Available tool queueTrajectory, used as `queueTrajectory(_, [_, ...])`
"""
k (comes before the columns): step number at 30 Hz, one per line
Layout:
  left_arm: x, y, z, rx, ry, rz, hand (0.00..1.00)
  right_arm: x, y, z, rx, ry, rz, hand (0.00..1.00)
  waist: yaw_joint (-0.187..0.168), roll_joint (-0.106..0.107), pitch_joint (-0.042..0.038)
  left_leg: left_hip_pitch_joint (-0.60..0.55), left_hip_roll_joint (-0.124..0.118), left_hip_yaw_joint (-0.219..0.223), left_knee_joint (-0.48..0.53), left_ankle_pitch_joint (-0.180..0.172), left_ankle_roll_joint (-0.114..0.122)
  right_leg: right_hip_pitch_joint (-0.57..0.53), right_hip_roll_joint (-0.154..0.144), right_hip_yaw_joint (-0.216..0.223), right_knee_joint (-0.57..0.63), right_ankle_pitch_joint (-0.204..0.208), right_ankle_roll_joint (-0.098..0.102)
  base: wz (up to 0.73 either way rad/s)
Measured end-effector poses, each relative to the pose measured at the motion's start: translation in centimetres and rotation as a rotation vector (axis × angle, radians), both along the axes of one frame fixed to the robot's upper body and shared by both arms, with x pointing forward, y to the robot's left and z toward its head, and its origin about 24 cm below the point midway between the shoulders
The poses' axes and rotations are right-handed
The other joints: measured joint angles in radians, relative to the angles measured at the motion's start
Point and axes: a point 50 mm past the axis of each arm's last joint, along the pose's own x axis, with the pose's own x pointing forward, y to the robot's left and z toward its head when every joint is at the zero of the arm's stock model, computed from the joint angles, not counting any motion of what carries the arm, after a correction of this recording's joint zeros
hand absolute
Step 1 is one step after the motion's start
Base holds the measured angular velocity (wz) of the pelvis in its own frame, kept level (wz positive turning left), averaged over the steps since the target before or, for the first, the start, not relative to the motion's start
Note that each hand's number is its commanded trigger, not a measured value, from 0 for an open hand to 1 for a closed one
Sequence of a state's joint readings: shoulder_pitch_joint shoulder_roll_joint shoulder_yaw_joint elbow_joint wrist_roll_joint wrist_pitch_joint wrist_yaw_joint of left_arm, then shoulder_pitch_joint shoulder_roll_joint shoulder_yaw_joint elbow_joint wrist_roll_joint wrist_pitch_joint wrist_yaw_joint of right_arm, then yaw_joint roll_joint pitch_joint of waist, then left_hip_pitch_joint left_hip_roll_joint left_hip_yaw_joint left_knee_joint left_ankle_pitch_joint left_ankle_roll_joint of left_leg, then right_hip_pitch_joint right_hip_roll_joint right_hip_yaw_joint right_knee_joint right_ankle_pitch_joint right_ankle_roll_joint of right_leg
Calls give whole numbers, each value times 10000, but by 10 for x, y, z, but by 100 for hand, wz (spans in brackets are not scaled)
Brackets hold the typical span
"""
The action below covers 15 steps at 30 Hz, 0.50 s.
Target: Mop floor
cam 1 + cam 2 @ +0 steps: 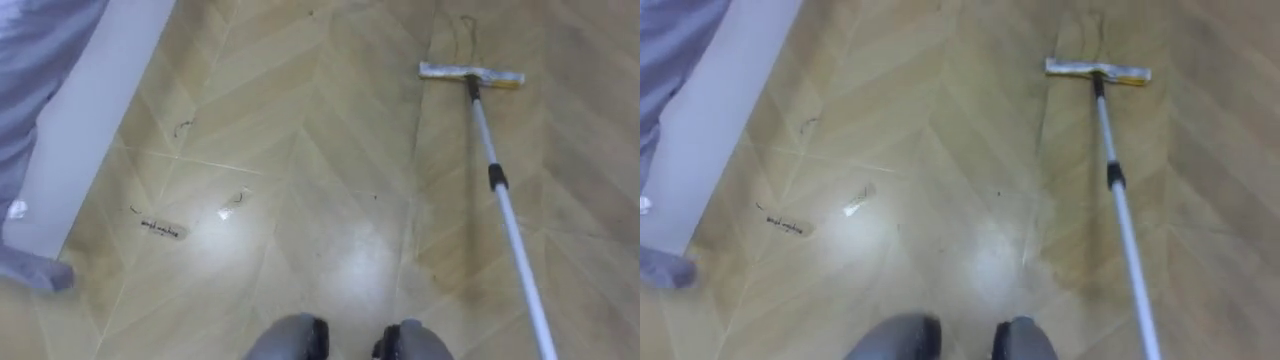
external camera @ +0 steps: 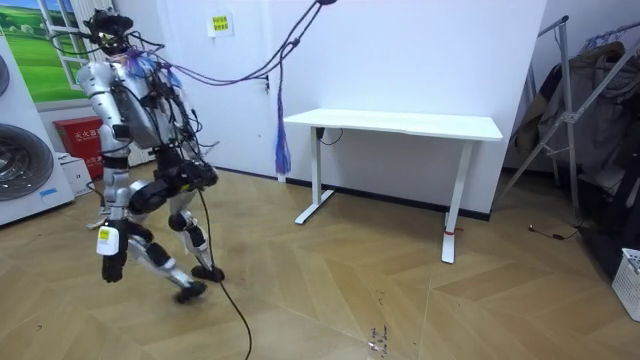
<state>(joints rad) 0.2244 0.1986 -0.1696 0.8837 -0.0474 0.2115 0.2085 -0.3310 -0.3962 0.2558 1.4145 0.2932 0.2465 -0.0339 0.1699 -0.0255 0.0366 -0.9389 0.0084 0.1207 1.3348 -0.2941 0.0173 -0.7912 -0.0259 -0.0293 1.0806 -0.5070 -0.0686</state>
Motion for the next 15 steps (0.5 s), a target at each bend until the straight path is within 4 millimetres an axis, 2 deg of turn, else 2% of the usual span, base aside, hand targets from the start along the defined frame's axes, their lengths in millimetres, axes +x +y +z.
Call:
queueTrajectory(1, [0,0,1,-56,-62,-55,0,14,1,6,119,-544,68,100,158,-83,42,-165,99,-112,-1613,-153,-10,273,8,8,-115,-147,62,4])
queueTrajectory(2, [0,-1,2,-109,-110,-197,0,18,4,6,297,-712,99,100,212,-42,-18,-60,126,-398,-3502,-63,-75,702,3,-27,-334,-379,190,9])
queueTrajectory(3, [-2,0,1,-133,-72,-262,0,17,6,4,437,-726,92,100,215,-4,-38,25,127,-441,-4058,236,25,945,-23,-32,-425,-515,272,24])
queueTrajectory(4, [-6,1,0,-214,157,-258,0,6,7,-1,628,-504,-50,100,162,-78,-142,279,54,-294,-4217,366,248,1369,-214,-66,-637,-744,572,36])
queueTrajectory(5, [-7,0,-1,-351,243,-313,0,-12,4,-7,653,-79,-180,100,123,-97,-152,592,-103,-128,-4238,94,683,1750,-459,-117,-851,-865,762,38])
queueTrajectory(6, [-5,-1,-1,-383,234,-427,0,-22,2,-10,620,168,-269,100,93,-87,-163,733,-196,-56,-4216,-71,893,1901,-584,-79,-846,-878,792,36])
queueTrajectory(7, [-1,-1,-1,-366,188,-671,0,-46,-4,-15,530,776,-478,100,4,-64,-159,1023,-451,42,-4110,-389,1138,1935,-787,52,-203,-693,997,32])
queueTrajectory(8, [6,-2,0,-293,-5,-944,0,-75,-10,-19,368,1528,-685,100,-48,-13,-184,1321,-742,120,-4025,-728,1318,1672,-1032,179,783,-103,1103,29])
queueTrajectory(9, [9,-2,1,-262,-109,-1043,0,-90,-12,-21,301,1867,-795,100,-57,69,-240,1416,-823,124,-3977,-896,1380,1499,-1050,326,1260,299,1097,21])
queueTrajectory(10, [14,-4,2,-248,-373,-1145,0,-116,-13,-24,205,2477,-994,100,-150,299,-352,1579,-924,69,-3926,-1188,1497,1206,-931,525,1885,921,1144,4])
queueTrajectory(11, [19,-5,2,-217,-559,-1275,0,-133,-8,-28,213,2870,-1090,100,-271,564,-390,1700,-928,-17,-3929,-1398,1541,784,-741,551,2181,958,1115,0])
queueTrajectory(12, [22,-6,3,-175,-621,-1410,0,-137,-5,-29,238,2967,-1102,100,-321,707,-347,1753,-937,-103,-3935,-1470,1551,510,-658,540,2259,918,1080,-4])
queueTrajectory(13, [27,-7,4,-138,-743,-1532,0,-143,4,-34,383,3062,-1087,100,-577,861,-286,1900,-977,-207,-4045,-1538,1548,-75,-490,457,2116,878,1039,-3])
queueTrajectory(15, [28,-7,3,-90,-746,-1515,0,-149,21,-42,671,3075,-1114,100,-906,816,-253,2283,-1134,-356,-4408,-1557,1513,-680,-348,458,895,881,1025,-8])
